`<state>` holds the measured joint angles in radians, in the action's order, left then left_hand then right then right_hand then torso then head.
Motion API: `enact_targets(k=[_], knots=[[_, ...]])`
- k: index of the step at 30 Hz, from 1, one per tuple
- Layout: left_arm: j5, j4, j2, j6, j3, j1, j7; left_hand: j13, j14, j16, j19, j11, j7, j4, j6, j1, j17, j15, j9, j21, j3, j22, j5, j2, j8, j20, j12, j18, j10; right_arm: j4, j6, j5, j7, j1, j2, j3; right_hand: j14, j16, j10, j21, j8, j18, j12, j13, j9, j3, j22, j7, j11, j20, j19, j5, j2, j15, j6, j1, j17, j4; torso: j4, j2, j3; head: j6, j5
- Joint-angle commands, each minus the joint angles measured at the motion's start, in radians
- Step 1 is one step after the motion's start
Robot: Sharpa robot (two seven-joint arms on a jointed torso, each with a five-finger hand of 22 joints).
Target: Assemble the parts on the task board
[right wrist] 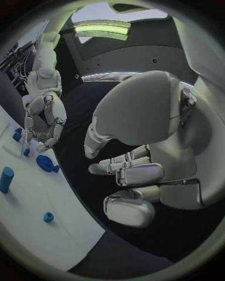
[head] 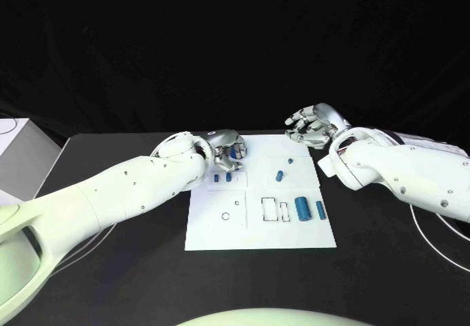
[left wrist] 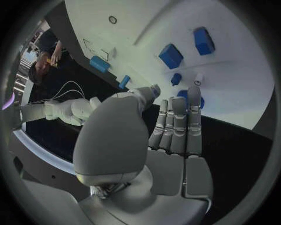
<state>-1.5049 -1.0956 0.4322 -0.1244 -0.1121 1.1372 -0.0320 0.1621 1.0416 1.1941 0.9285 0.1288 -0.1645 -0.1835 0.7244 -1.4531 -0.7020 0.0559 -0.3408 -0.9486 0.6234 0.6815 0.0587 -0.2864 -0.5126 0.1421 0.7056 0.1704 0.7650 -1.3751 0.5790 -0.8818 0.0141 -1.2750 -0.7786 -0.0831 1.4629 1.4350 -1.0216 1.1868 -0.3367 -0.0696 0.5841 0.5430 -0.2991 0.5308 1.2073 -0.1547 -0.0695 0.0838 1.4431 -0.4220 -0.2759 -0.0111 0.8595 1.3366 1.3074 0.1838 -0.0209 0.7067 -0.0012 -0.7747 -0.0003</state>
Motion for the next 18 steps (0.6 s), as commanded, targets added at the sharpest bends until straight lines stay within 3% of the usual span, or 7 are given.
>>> enact_targets(k=[1, 18], knots=[[-0.06, 0.01, -0.01, 0.033, 0.0, 0.0, -0.018, -0.003, 0.005, 0.011, 0.001, 0.0, 0.001, 0.001, 0.005, 0.008, -0.007, 0.002, 0.004, 0.002, -0.01, -0.002, -0.001, -0.001, 0.008, 0.011, -0.006, 0.013, -0.005, 0.0, 0.011, 0.004, -0.029, 0.0, 0.002, 0.001, 0.052, -0.003, -0.011, 0.006, -0.004, -0.018, -0.006, -0.006, -0.001, 0.002, 0.003, -0.003, 0.0, 0.0, 0.006, -0.005, -0.002, -0.002, -0.005, -0.011, 0.009, -0.007, 0.0002, -0.001, 0.0001, -0.002, 0.0], [-0.079, 0.041, -0.034, 0.1, 0.001, -0.001, -0.073, -0.012, 0.043, 0.081, 0.016, 0.002, -0.003, -0.001, 0.029, 0.009, -0.05, 0.006, 0.019, -0.008, -0.044, 0.003, -0.001, 0.006, 0.033, 0.017, -0.014, 0.014, -0.001, 0.0, 0.014, 0.004, -0.03, 0.0, 0.005, 0.001, 0.051, -0.004, -0.016, 0.007, -0.003, -0.017, -0.029, -0.029, -0.001, 0.003, 0.006, -0.004, -0.002, 0.0, 0.007, -0.006, -0.002, -0.001, -0.007, -0.02, 0.008, -0.012, -0.0008, 0.0, 0.0, -0.008, -0.004]])
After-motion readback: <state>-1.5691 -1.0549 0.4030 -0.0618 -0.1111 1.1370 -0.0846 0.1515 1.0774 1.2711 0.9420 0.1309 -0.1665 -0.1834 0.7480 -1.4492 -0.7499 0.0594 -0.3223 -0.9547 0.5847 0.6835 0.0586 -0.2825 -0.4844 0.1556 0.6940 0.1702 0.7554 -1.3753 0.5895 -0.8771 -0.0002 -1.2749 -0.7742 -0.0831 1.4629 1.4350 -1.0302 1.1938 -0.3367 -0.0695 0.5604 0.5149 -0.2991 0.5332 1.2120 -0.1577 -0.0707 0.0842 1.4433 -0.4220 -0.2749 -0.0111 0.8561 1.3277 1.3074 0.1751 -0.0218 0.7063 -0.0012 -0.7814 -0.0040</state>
